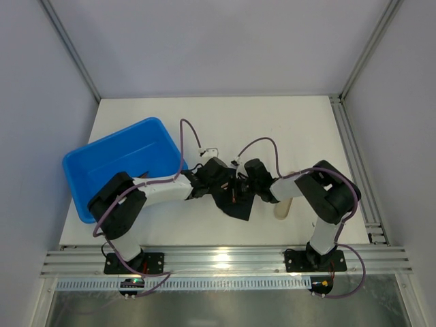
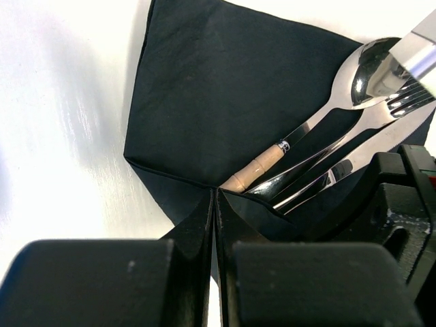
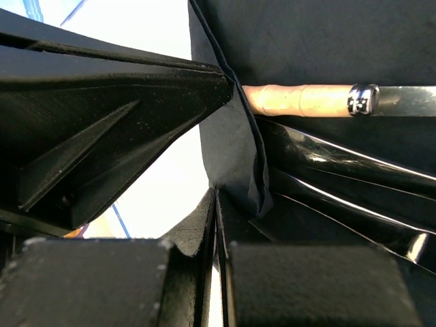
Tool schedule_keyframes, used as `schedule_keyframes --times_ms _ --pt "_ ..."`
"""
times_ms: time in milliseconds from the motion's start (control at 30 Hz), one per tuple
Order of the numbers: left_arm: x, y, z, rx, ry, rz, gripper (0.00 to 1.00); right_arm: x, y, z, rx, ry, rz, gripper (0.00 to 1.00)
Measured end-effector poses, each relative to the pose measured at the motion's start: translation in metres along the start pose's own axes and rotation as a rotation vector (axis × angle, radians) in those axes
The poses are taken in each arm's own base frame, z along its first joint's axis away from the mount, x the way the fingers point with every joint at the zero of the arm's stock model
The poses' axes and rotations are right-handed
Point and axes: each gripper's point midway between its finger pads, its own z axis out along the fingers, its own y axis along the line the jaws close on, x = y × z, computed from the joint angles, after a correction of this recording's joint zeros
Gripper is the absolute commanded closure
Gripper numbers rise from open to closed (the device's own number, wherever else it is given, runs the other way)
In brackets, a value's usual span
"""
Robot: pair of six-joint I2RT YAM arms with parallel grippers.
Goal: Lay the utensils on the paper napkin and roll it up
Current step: Roll the napkin at the center of the board.
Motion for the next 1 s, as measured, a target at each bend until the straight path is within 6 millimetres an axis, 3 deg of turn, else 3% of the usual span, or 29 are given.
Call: schedule_keyframes --times_ms 333,700,1000 --pt "0.001 0.0 0.001 -0.003 0.003 -0.003 1.0 0.0 0.002 -0.001 0.005 0.002 -0.013 0.96" --pt "0.004 0.002 0.004 -0.011 0.011 -0.013 1.0 -0.016 0.023 -0.006 -0.028 -0.024 -0.068 0.96" --pt "0.005 0.002 0.004 -0.013 0.013 -0.013 1.0 -0.001 0.004 0.004 -0.009 0.028 -0.029 0.96"
